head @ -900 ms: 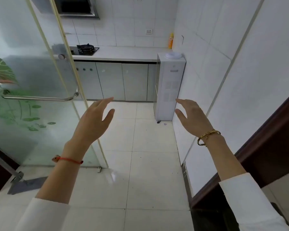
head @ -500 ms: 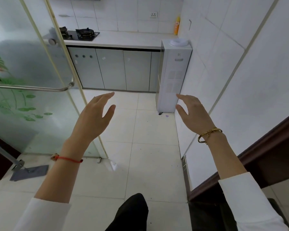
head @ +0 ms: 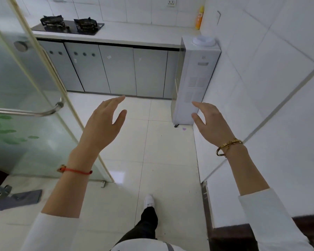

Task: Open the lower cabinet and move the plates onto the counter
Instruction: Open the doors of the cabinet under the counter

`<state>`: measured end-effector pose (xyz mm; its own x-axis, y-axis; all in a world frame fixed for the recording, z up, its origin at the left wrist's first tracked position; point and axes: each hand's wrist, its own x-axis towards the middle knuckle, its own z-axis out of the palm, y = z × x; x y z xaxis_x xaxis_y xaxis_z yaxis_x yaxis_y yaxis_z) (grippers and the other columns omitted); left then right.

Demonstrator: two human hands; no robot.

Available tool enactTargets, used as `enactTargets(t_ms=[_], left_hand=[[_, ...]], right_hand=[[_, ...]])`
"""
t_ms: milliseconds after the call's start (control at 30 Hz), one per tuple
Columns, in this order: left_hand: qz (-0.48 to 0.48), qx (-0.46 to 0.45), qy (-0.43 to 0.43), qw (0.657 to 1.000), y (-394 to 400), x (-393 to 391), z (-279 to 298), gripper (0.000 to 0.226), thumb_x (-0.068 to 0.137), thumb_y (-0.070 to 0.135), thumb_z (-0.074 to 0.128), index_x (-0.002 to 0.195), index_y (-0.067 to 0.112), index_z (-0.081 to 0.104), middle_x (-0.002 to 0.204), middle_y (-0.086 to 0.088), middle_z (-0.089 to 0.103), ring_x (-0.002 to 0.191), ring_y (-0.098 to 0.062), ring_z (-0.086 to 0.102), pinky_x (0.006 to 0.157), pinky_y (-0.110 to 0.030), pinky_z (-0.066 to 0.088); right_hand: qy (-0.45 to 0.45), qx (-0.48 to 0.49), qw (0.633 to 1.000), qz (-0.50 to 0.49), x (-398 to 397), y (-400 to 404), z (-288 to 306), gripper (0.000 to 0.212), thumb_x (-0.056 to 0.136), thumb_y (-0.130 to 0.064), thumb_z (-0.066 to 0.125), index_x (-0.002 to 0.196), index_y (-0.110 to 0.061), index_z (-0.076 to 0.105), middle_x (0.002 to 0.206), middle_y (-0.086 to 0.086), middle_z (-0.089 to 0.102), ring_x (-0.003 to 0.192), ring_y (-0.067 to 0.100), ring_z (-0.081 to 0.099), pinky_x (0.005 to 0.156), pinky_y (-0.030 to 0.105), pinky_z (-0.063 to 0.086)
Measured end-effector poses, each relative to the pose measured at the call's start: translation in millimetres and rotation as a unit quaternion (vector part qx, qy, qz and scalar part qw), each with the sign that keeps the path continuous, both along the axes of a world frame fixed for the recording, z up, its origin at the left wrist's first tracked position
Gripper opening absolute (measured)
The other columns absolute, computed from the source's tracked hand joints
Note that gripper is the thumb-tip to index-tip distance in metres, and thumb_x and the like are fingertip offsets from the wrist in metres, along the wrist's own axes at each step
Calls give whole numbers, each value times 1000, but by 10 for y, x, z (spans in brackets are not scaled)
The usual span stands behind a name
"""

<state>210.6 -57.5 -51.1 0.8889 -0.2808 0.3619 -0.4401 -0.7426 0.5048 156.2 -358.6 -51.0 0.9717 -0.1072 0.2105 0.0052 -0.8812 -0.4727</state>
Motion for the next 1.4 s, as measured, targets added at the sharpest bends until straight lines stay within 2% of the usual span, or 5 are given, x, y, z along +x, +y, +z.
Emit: enactTargets(t_ms=[233, 733, 900, 1033, 1400], left_hand=[[16, 9, -20, 1000, -136, 1389, 163, 41, 98, 28, 48, 139, 21, 47, 135, 0, 56, 123, -18, 52, 97, -23, 35], [38, 24, 24, 999, -435, 3437, -57, 42, 98, 28, 49, 140, 21, 46, 136, 0, 56, 124, -19, 51, 99, -27, 38], [58, 21, 25, 998, -674, 4329, -67, 42, 98, 27, 50, 139, 20, 47, 133, -2, 57, 121, -20, 53, 97, -27, 38], [81, 16, 11, 997, -859, 5064, 37, 43, 97, 27, 49, 139, 20, 47, 133, -3, 57, 122, -22, 54, 100, -33, 42], [153, 14, 15, 988, -989, 6497, 47, 42, 98, 28, 49, 139, 20, 47, 134, -1, 57, 115, -21, 57, 95, -25, 38]], right_hand=[[-20, 16, 1000, 7, 1471, -126, 173, 42, 98, -26, 44, 139, -13, 45, 138, 7, 51, 133, 20, 39, 112, 35, 33], [14, 15, 999, 47, 3736, -388, -49, 43, 99, -27, 43, 139, -12, 44, 139, 6, 50, 134, 19, 39, 113, 34, 31], [9, 18, 997, 68, 4702, -626, -86, 43, 99, -26, 44, 139, -11, 44, 138, 6, 51, 133, 18, 39, 110, 28, 28], [4, 19, 995, 95, 5587, -831, 4, 45, 99, -30, 42, 140, -12, 42, 140, 4, 49, 135, 16, 37, 114, 31, 29], [4, 11, 988, 156, 7485, -865, 34, 45, 99, -32, 41, 140, -16, 42, 140, 2, 49, 136, 15, 36, 111, 26, 25]])
